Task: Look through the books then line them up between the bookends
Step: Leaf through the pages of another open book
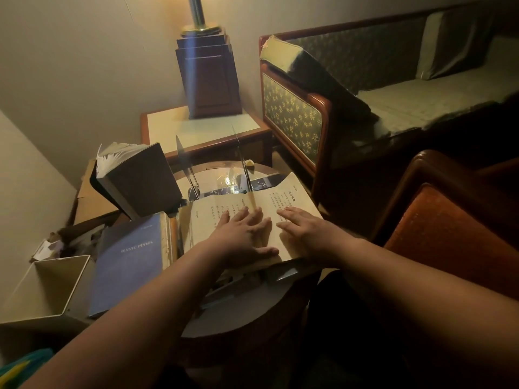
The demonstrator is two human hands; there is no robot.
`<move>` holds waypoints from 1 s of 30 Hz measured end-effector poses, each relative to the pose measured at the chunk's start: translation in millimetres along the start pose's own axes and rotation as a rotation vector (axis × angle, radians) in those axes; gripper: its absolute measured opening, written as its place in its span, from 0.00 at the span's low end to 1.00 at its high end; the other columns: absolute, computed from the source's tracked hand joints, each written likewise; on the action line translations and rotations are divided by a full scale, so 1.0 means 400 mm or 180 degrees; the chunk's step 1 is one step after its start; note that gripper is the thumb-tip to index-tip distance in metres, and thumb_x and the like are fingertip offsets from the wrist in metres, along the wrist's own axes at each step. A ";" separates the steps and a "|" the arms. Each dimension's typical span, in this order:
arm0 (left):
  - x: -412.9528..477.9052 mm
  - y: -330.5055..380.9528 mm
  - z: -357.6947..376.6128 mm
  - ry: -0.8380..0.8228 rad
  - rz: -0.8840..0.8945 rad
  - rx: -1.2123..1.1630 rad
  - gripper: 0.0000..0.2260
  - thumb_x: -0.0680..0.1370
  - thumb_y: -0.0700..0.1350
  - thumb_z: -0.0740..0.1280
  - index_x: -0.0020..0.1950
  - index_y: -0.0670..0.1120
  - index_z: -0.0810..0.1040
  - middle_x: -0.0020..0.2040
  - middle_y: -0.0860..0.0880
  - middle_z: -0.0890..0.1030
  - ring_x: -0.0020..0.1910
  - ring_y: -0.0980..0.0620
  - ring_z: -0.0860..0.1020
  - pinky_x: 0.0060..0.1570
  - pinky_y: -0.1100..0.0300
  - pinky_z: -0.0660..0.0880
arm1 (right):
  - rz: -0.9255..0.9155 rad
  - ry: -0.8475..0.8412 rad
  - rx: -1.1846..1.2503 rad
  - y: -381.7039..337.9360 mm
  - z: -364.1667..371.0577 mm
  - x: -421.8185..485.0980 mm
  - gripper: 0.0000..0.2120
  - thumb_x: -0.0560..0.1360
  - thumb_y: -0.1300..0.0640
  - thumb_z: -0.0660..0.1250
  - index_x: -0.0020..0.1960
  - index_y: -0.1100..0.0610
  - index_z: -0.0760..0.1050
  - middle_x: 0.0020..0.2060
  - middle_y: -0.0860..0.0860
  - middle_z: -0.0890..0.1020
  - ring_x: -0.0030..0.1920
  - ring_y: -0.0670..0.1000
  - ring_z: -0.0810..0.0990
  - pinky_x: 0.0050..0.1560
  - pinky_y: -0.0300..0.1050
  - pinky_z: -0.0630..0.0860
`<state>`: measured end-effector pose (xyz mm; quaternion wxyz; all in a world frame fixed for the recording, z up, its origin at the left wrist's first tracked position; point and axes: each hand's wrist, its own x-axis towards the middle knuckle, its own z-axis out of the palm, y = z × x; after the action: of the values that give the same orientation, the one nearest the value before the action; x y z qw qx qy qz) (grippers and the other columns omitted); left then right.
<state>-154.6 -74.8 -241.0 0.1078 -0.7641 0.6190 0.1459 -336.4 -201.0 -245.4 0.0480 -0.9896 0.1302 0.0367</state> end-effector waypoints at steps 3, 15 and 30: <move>0.003 -0.004 0.017 -0.0009 -0.0028 0.0015 0.40 0.71 0.76 0.45 0.78 0.61 0.37 0.78 0.54 0.34 0.77 0.46 0.34 0.73 0.35 0.37 | 0.0352 -0.0467 0.0037 -0.002 0.011 0.009 0.37 0.81 0.34 0.49 0.82 0.52 0.44 0.81 0.53 0.42 0.80 0.54 0.39 0.72 0.46 0.38; 0.006 -0.007 0.029 0.0040 -0.0021 -0.0195 0.40 0.71 0.76 0.46 0.78 0.62 0.37 0.77 0.56 0.32 0.76 0.48 0.32 0.72 0.33 0.36 | 0.0550 -0.0526 0.0205 0.003 0.064 0.061 0.51 0.67 0.25 0.27 0.81 0.54 0.35 0.80 0.53 0.35 0.79 0.52 0.33 0.76 0.51 0.33; 0.013 -0.012 0.036 0.0030 -0.0020 -0.0271 0.40 0.71 0.77 0.49 0.78 0.63 0.38 0.76 0.57 0.31 0.76 0.50 0.30 0.72 0.36 0.32 | 0.0862 -0.0276 0.0291 0.077 0.056 0.293 0.43 0.74 0.28 0.33 0.82 0.53 0.37 0.81 0.53 0.38 0.80 0.53 0.35 0.75 0.55 0.33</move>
<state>-150.1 -73.6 -256.4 0.0727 -0.7706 0.6104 0.1683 -233.0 -257.9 -280.2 0.0932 -0.9573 0.2619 0.0796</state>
